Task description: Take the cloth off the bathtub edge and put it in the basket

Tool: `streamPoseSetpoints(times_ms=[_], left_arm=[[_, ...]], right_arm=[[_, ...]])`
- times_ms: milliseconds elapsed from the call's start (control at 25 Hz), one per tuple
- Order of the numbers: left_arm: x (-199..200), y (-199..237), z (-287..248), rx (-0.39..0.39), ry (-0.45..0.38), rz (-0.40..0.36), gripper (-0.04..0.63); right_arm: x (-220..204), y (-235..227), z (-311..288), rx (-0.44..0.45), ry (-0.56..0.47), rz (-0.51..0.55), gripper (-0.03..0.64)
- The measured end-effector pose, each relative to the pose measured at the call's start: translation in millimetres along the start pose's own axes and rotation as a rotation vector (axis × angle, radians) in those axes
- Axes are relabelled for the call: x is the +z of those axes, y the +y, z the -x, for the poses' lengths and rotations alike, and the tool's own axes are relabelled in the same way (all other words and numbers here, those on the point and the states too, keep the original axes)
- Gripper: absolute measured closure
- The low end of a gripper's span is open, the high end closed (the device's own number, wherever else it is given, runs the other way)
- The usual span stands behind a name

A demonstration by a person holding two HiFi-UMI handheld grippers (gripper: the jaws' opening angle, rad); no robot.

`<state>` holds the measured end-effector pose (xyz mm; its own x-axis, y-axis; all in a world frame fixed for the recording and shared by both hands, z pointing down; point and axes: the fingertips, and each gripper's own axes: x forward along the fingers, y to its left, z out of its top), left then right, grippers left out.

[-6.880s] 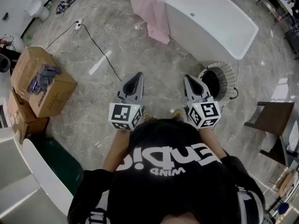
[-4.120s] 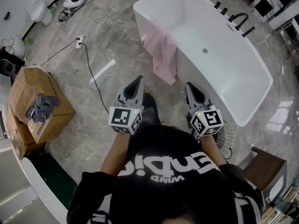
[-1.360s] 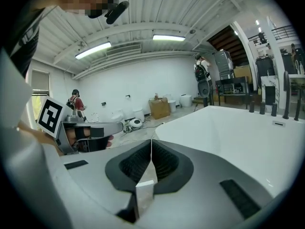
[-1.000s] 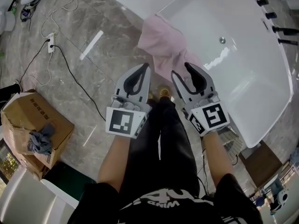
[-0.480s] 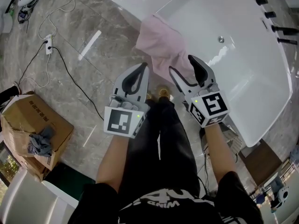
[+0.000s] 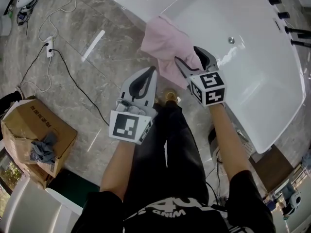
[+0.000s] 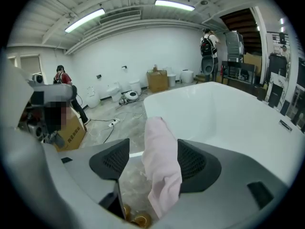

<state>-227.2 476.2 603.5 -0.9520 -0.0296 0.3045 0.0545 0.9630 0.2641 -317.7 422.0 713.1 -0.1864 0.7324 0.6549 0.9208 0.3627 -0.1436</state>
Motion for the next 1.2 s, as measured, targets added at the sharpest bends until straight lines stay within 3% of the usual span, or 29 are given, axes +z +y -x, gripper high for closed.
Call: streamPoseSetpoints(times_ms=[160, 400, 640, 1200], left_arm=[[-10, 5, -1, 0.000, 0.025, -0.004, 0.581], [-17, 11, -4, 0.014, 0.025, 0.031, 0.581], [-21, 17, -4, 0.023, 0.031, 0.046, 0.581], [-26, 25, 0, 0.032, 0.034, 0.057, 0.583]], right_arm=[[-22, -12, -35, -0.003, 0.097, 0.021, 0.342], [-46, -26, -75, -0.001, 0.246, 0.138, 0.330], [-72, -28, -96, -0.006, 0.357, 0.129, 0.327], [-76, -25, -103, -0.010, 0.390, 0.186, 0.328]])
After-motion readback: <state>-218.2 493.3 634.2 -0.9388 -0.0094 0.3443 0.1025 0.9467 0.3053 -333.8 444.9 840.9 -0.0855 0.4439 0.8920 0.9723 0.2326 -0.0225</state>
